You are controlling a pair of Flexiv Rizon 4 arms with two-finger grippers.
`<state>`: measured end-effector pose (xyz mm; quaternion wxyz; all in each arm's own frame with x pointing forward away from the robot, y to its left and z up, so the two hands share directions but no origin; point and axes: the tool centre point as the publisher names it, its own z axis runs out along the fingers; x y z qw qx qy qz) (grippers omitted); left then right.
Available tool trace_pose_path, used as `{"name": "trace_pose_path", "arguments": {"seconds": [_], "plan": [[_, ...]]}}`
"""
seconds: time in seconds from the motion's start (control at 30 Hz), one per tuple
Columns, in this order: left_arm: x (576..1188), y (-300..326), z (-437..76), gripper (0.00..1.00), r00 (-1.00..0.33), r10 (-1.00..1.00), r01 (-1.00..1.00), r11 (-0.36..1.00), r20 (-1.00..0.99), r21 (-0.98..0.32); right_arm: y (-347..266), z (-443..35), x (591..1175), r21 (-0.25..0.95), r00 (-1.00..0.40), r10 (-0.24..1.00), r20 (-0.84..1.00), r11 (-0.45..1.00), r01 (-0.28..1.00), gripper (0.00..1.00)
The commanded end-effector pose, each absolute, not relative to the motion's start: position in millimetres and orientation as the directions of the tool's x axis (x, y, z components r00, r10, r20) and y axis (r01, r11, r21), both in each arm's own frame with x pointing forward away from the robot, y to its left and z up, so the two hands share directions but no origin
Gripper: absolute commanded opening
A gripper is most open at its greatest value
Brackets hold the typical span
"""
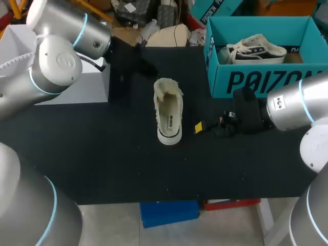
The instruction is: Take the shoe out of the shoebox, open the shoe tongue, remove and reinsert the insole, then place the shoe into the shoebox
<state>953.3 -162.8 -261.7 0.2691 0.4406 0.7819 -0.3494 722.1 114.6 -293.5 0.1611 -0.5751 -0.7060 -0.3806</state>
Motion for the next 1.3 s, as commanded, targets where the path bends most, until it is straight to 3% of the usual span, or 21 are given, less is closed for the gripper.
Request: {"name": "trace_pose_path", "arguments": {"seconds": [0.03, 0.6, 0.83, 1.3], "plan": [[973.5, -172.8, -265.8, 0.00, -0.646, 0.325, 0.741, 0.486, -0.691, -0.464, 115.5, -293.3, 722.2, 0.351, -0.285, 0.691, 0.664, 0.049, 0.935, 1.00], [1013.7, -209.0, -262.0, 0.00, -0.537, 0.735, 0.842, 0.435, -0.413, -0.320, 115.5, -293.3, 722.2, 0.351, -0.285, 0.691, 0.664, 0.049, 0.935, 1.00], [1009.1, -208.0, -284.9, 0.00, -0.510, 0.787, 0.856, 0.429, -0.347, -0.287, 115.5, -293.3, 722.2, 0.351, -0.285, 0.691, 0.664, 0.049, 0.935, 1.00], [958.4, -197.9, -339.4, 0.00, -0.503, 0.817, 0.845, 0.395, -0.282, -0.361, 115.5, -293.3, 722.2, 0.351, -0.285, 0.691, 0.664, 0.049, 0.935, 1.00]]}}
